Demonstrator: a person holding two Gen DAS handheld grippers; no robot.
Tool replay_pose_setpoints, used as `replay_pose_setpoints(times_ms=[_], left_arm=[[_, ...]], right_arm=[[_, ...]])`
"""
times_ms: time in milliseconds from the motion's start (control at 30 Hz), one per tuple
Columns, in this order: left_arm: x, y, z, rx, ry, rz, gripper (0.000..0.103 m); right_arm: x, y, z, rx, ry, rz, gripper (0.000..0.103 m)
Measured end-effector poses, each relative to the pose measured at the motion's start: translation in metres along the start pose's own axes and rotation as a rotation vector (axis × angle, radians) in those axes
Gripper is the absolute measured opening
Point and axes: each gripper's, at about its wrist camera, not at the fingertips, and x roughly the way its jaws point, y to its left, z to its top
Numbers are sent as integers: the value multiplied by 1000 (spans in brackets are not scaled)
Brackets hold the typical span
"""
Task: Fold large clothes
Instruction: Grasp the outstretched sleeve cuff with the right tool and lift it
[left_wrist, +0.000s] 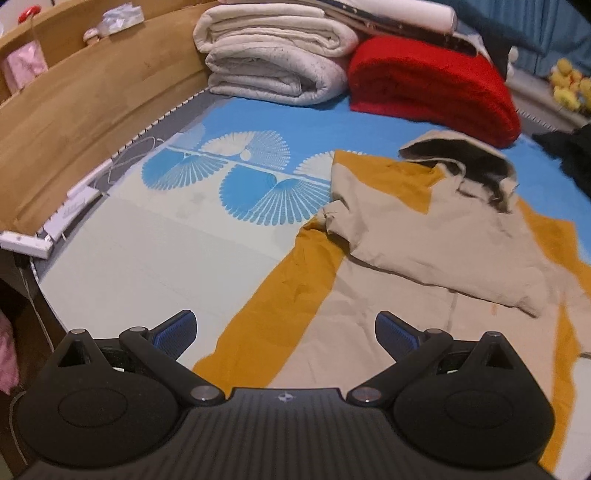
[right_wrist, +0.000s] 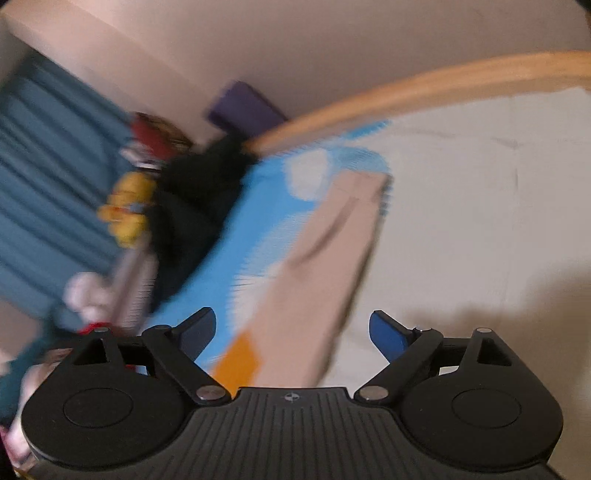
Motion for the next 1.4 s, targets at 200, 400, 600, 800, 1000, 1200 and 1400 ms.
replay_pose_setpoints(times_ms=[200,400,600,800,1000,1200,1400], left_arm=[[50,-35,16,63,27,53,103],[94,-49,23,74,32,84,103],[145,-47,17,64,63,99,103],[181,-27,12,42,45,93,103],[197,9,22,-37,-48,53,103],[224,73,35,-260,-73,13,103],[261,112,27,-291,-84,63,103]], right_arm=[[109,-23,-1,87,17,-119,91],[164,4,3,-87,-62,-193,100],[192,36,4,-259,-84,-294,15],[145,119,3,-447,-278,-295,2],[57,277,-119,-944,-445,41,2],[-48,340,-363,-1560,-402,610,2],[-44,271,-536,-1932,134,621,83]])
